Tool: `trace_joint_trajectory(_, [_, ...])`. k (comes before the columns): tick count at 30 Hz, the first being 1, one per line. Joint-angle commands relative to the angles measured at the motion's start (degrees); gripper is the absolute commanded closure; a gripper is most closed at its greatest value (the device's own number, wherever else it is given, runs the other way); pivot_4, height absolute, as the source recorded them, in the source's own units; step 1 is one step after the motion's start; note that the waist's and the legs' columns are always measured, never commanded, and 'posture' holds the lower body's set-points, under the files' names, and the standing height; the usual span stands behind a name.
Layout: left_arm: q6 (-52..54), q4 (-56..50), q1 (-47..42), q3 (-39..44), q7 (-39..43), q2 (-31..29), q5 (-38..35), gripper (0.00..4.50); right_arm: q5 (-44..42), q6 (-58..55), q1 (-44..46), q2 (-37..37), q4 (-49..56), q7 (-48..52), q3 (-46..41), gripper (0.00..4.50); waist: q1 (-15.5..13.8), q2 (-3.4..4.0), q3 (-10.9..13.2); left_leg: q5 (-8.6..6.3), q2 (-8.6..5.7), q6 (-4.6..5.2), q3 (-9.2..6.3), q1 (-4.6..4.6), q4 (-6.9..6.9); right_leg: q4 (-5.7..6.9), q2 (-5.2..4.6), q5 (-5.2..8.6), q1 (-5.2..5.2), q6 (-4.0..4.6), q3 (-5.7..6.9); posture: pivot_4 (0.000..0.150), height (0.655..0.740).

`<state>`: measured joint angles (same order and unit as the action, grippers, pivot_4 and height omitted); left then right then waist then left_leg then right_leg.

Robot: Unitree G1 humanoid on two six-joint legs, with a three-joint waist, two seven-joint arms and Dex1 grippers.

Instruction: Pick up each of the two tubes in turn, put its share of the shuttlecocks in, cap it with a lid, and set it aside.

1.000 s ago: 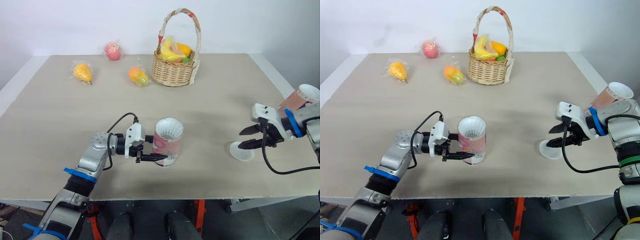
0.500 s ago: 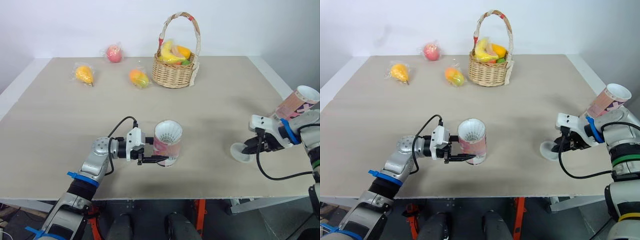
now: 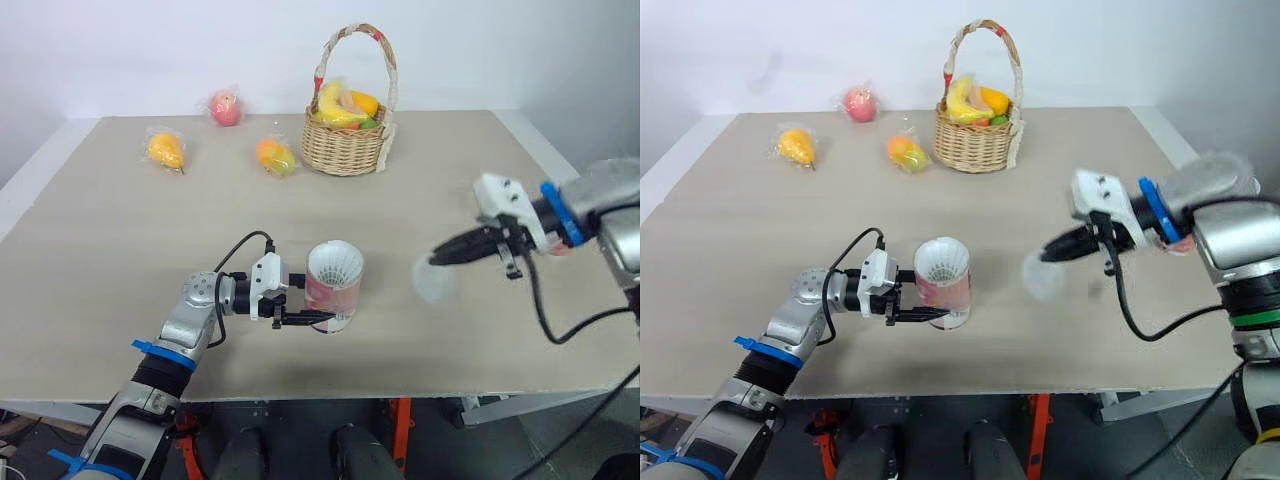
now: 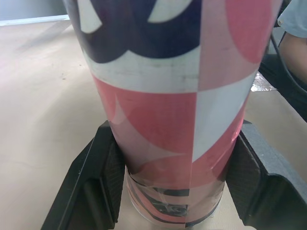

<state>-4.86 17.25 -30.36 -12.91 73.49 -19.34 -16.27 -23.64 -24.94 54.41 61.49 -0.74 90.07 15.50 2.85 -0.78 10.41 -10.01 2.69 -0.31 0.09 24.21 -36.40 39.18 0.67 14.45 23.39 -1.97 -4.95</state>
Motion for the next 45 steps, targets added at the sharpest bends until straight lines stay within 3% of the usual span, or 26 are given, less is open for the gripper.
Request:
trace_joint_trajectory(1, [0.1, 1.8, -0.6, -0.2, 0.4, -0.8, 1.2, 1.96, -4.5, -2.0, 6.2, -1.0, 5.4, 2.4, -0.8, 4.43, 0.0, 0.0, 0.0, 0.0, 0.0, 0.0, 0.02, 0.0, 0.0, 0.0, -0.01, 0.0, 0.02, 0.0, 0.0, 0.15, 0.74])
trace_joint_trajectory(6, [-0.3, 3.0, -1.4, 0.0, 0.8, -0.8, 1.4, 1.96, 1.6, 1.0, 13.0, -7.1, 4.9, 2.4, 5.9, 4.43, -0.1, -0.11, 0.0, 0.0, 0.04, 0.0, 0.02, 0.0, 0.0, 0.0, -0.01, 0.02, 0.04, 0.04, 0.03, 0.15, 0.74])
trace_joint_trajectory(11, [-0.4, 3.4, -1.9, 0.0, 1.0, -0.7, 1.5, 1.96, 10.6, 4.9, 19.4, -17.4, -4.5, 0.9, 12.1, 4.43, 0.1, -0.05, 0.0, 0.0, 0.09, 0.0, 0.19, 0.03, -0.01, 0.0, -0.02, -0.03, 0.16, 0.22, 0.01, 0.15, 0.74])
trace_joint_trajectory(19, [-0.5, 2.9, -1.4, 0.2, 0.4, -1.1, 1.5, 1.96, 16.0, 10.9, 22.9, -23.4, -12.3, 2.4, 14.3, 4.43, -0.2, -0.1, -0.1, 0.0, 0.11, 0.0, 0.02, 0.11, 0.02, 0.0, 0.03, 0.01, 0.13, 0.14, 0.12, 0.15, 0.74])
trace_joint_trajectory(27, [-0.5, 2.7, -1.2, 0.3, 0.1, -1.5, 1.6, 1.96, 13.0, 14.6, 23.4, -19.2, -10.2, 2.4, 19.6, 4.43, -0.1, -0.1, -0.1, 0.0, 0.11, 0.0, 0.0, 0.07, 0.01, 0.0, 0.03, -0.02, 0.12, 0.15, 0.13, 0.15, 0.74])
trace_joint_trajectory(37, [-0.9, 3.6, -1.7, 0.2, 0.4, -1.6, 2.0, 1.96, 0.3, 13.1, 32.5, -16.7, -14.1, 2.4, 24.4, 4.43, -0.1, -0.12, 0.0, -0.03, 0.12, 0.01, 0.04, 0.08, 0.08, 0.0, -0.01, 0.07, 0.16, 0.22, 0.12, 0.15, 0.74])
trace_joint_trajectory(45, [-1.0, 3.7, -1.7, 0.2, 0.6, -2.0, 2.1, 1.96, -4.1, 14.1, 37.1, -15.6, -18.0, 2.4, 25.8, 4.43, -0.1, -0.14, 0.0, -0.05, 0.16, 0.03, 0.02, 0.09, 0.12, -0.01, 0.0, 0.11, 0.19, 0.31, 0.17, 0.15, 0.74])
